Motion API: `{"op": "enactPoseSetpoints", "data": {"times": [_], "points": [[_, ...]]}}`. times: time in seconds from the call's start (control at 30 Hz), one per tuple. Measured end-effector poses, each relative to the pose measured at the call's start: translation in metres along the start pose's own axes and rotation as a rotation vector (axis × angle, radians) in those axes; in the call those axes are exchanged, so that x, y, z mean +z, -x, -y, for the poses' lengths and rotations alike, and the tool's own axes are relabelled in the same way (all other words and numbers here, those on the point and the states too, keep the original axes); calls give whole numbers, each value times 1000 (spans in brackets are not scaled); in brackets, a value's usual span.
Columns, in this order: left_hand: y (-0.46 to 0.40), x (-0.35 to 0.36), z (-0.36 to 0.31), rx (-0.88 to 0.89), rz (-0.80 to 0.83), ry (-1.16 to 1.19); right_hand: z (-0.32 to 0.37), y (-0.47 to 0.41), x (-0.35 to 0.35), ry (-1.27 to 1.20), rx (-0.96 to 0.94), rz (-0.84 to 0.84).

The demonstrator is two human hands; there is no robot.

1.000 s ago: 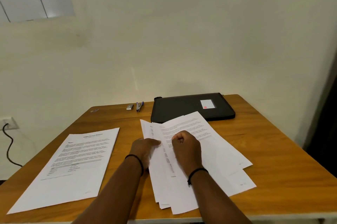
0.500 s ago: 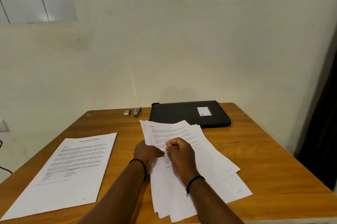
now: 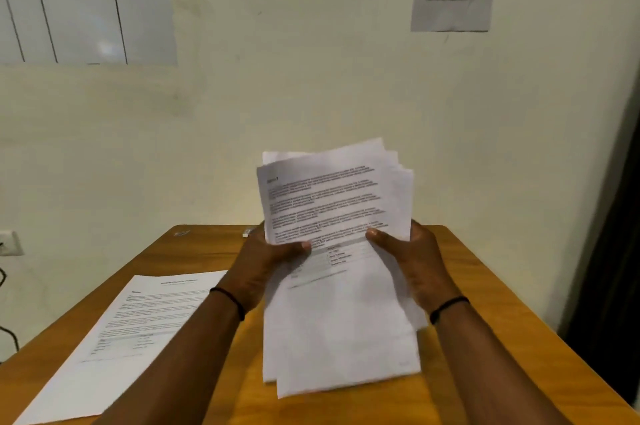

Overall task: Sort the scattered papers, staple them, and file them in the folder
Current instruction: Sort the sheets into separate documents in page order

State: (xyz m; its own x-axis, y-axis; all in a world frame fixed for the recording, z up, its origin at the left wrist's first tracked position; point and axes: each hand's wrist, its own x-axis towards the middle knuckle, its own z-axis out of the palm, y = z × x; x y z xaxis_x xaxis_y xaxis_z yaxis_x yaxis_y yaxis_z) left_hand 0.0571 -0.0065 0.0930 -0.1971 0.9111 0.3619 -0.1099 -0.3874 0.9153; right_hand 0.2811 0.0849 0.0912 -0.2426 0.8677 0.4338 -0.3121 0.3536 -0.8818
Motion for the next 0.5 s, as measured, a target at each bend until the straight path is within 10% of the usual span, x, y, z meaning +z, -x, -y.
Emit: {"op": "enactPoseSetpoints", "data": {"times": [0.17, 0.5], "points": [[-14, 2, -31, 176, -54, -133, 26, -3, 13, 18, -176, -61], [3, -9, 11, 70, -42, -268, -17, 13, -5, 135, 51, 109]]}}
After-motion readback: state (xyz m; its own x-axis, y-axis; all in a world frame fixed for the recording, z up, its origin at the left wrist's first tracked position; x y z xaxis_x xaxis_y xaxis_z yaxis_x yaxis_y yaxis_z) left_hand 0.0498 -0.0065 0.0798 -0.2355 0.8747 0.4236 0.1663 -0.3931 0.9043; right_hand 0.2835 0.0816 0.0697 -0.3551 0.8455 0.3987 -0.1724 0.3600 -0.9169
